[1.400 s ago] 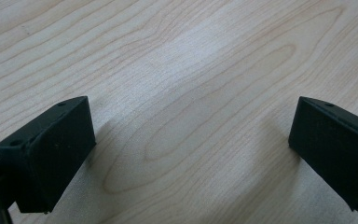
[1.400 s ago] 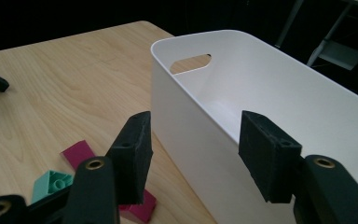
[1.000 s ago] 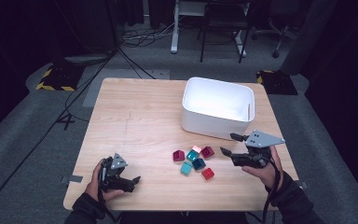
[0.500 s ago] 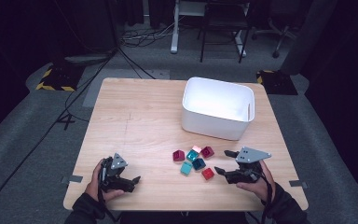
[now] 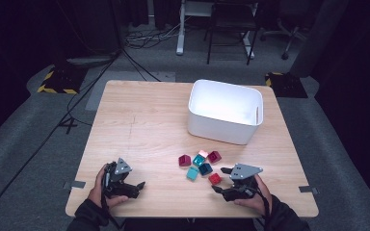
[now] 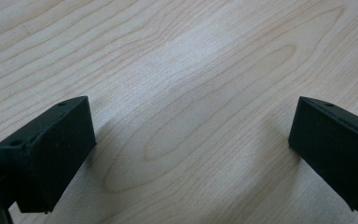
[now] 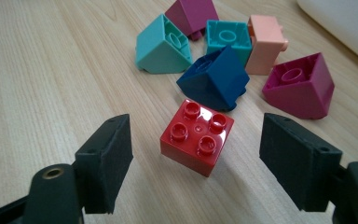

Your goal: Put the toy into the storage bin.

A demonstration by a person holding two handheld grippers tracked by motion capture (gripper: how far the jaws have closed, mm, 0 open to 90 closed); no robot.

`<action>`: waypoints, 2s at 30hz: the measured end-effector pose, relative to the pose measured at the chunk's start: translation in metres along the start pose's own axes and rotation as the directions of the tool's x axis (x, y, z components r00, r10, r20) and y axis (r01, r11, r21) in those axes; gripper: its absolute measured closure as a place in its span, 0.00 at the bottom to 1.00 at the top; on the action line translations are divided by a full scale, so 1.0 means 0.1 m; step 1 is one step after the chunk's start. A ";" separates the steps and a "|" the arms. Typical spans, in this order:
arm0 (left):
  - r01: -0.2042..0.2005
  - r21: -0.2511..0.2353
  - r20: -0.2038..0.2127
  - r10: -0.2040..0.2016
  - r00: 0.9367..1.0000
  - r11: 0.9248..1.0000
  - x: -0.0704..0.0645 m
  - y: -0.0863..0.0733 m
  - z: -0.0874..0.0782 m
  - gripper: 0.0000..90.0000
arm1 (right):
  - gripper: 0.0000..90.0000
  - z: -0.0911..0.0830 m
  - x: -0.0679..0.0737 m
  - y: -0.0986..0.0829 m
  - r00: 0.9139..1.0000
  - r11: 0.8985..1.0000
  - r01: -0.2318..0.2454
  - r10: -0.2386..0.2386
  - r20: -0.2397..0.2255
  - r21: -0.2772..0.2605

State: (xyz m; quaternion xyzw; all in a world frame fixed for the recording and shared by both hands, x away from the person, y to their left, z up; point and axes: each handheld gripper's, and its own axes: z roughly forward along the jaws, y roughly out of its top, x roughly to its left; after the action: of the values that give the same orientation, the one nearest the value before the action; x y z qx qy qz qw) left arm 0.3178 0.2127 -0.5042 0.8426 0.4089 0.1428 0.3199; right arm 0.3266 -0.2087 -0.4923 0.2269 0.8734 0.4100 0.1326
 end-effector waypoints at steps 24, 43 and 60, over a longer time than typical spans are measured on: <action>0.000 0.001 -0.002 0.000 1.000 1.000 0.00 0.00 0.00 0.01 | 0.35 0.18 0.01 0.00 0.999 0.998 -0.048 0.048 0.001 0.042; 0.000 0.001 -0.003 0.000 1.000 1.000 0.00 0.00 0.00 0.01 | 0.66 0.14 -0.01 -0.02 0.998 0.998 -0.057 0.057 0.022 0.010; 0.000 0.000 -0.002 0.000 1.000 1.000 0.00 0.00 0.00 0.01 | 0.66 -0.06 -0.11 -0.03 0.998 0.999 -0.043 0.043 0.039 -0.012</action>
State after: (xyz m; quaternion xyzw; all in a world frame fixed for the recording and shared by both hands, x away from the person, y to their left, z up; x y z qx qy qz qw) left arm 0.3177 0.2128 -0.5042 0.8424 0.4094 0.1437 0.3195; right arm 0.3323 -0.2200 -0.4907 0.2530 0.8633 0.4130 0.1421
